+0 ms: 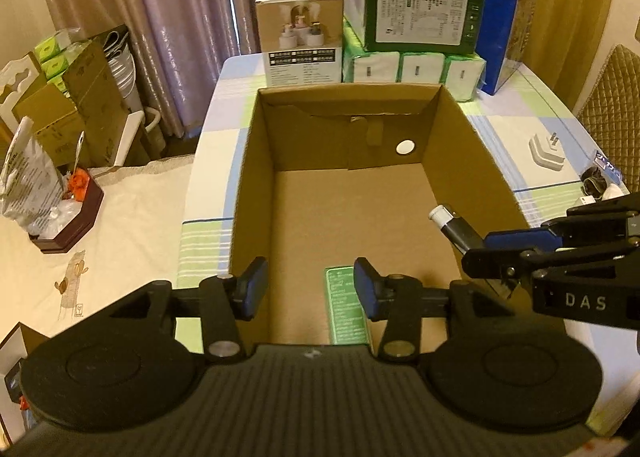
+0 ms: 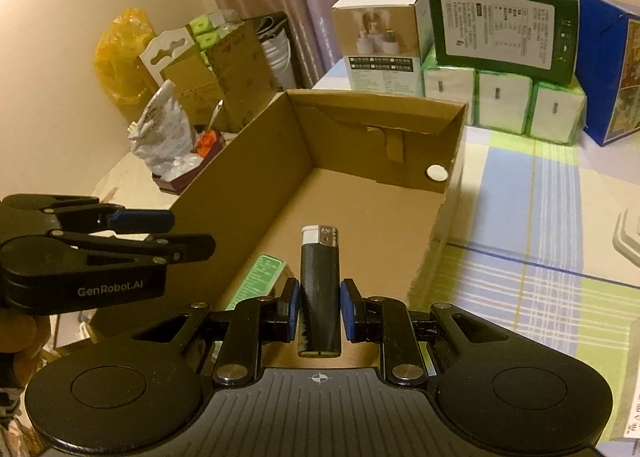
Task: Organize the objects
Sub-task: 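Carry the green box and lighter into the cardboard box and release both, then move both tools back toward the remaining items on the table, then grasp the white bird-print ointment box with the left tool while the right tool grasps the snack packet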
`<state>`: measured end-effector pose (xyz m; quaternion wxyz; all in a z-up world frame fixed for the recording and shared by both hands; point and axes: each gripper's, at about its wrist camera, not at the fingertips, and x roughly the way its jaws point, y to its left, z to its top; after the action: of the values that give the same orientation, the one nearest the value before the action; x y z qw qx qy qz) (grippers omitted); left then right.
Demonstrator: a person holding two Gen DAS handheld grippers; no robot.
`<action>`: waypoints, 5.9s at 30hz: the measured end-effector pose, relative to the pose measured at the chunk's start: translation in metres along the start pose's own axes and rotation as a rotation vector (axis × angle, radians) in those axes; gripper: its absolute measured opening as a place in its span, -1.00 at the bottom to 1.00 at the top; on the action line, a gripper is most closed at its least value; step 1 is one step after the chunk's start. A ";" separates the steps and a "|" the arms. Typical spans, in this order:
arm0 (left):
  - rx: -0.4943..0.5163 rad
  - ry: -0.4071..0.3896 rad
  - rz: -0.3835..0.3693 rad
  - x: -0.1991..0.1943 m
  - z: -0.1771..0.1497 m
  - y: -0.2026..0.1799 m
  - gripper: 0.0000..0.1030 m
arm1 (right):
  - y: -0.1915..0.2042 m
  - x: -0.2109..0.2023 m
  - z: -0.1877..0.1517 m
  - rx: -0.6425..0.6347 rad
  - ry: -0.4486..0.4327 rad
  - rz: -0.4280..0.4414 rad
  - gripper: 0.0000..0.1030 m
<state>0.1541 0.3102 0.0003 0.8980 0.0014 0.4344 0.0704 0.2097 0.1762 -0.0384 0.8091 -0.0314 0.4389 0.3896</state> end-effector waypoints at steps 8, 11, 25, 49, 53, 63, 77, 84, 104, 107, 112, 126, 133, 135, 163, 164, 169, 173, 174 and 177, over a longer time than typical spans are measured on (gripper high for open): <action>-0.021 -0.009 0.000 -0.011 -0.008 0.004 -0.06 | 0.001 -0.016 0.000 0.008 -0.068 0.008 -0.18; -0.029 -0.017 -0.008 -0.018 -0.011 0.002 0.01 | 0.000 -0.030 -0.001 0.005 -0.086 -0.004 -0.17; -0.061 -0.103 -0.050 -0.084 -0.029 -0.037 0.64 | 0.001 -0.126 -0.040 -0.011 -0.197 -0.085 0.32; 0.049 -0.235 -0.192 -0.153 -0.052 -0.184 0.98 | -0.092 -0.274 -0.175 0.140 -0.301 -0.352 0.96; 0.085 -0.212 -0.231 -0.142 -0.051 -0.217 0.98 | -0.126 -0.293 -0.194 0.213 -0.310 -0.435 0.96; 0.146 -0.134 -0.258 -0.098 -0.059 -0.273 0.97 | -0.178 -0.309 -0.221 0.297 -0.298 -0.500 0.96; 0.187 -0.057 -0.247 -0.030 -0.050 -0.298 0.97 | -0.228 -0.256 -0.216 0.243 -0.189 -0.477 0.96; 0.203 -0.022 -0.251 0.011 -0.041 -0.315 0.96 | -0.252 -0.227 -0.213 0.250 -0.149 -0.467 0.95; 0.229 0.015 -0.304 0.103 -0.024 -0.377 0.35 | -0.291 -0.182 -0.206 0.259 -0.098 -0.430 0.57; 0.240 0.024 -0.288 0.109 -0.024 -0.376 0.04 | -0.292 -0.178 -0.206 0.260 -0.095 -0.423 0.57; 0.270 0.041 -0.265 0.108 -0.033 -0.360 -0.36 | -0.290 -0.172 -0.201 0.256 -0.106 -0.395 0.58; 0.224 0.041 -0.224 0.076 -0.060 -0.312 -0.14 | -0.280 -0.123 -0.170 0.246 -0.058 -0.391 0.91; 0.219 0.029 -0.225 0.077 -0.054 -0.309 -0.07 | -0.276 -0.099 -0.168 0.190 -0.004 -0.454 0.91; 0.219 0.028 -0.227 0.079 -0.051 -0.309 -0.07 | -0.275 -0.100 -0.170 0.180 -0.012 -0.471 0.83; 0.334 0.096 -0.228 0.105 -0.036 -0.332 -0.36 | -0.277 -0.139 -0.180 0.271 -0.070 -0.464 0.46; 0.329 0.095 -0.229 0.103 -0.037 -0.331 -0.36 | -0.275 -0.141 -0.180 0.273 -0.073 -0.462 0.46; 0.313 0.091 -0.236 0.088 -0.042 -0.329 -0.36 | -0.268 -0.149 -0.179 0.274 -0.086 -0.461 0.46; 0.300 0.083 -0.241 0.073 -0.043 -0.327 -0.36 | -0.259 -0.159 -0.177 0.272 -0.099 -0.460 0.46; 0.295 0.080 -0.242 0.068 -0.043 -0.326 -0.36 | -0.257 -0.162 -0.177 0.273 -0.103 -0.459 0.46; 0.287 0.066 -0.244 0.053 -0.043 -0.323 -0.36 | -0.247 -0.172 -0.175 0.268 -0.115 -0.455 0.46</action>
<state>0.1936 -0.0057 -0.0882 0.8757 0.0743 0.4661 -0.1016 0.1993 -0.1678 -0.0915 0.8964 0.0005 0.4214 0.1374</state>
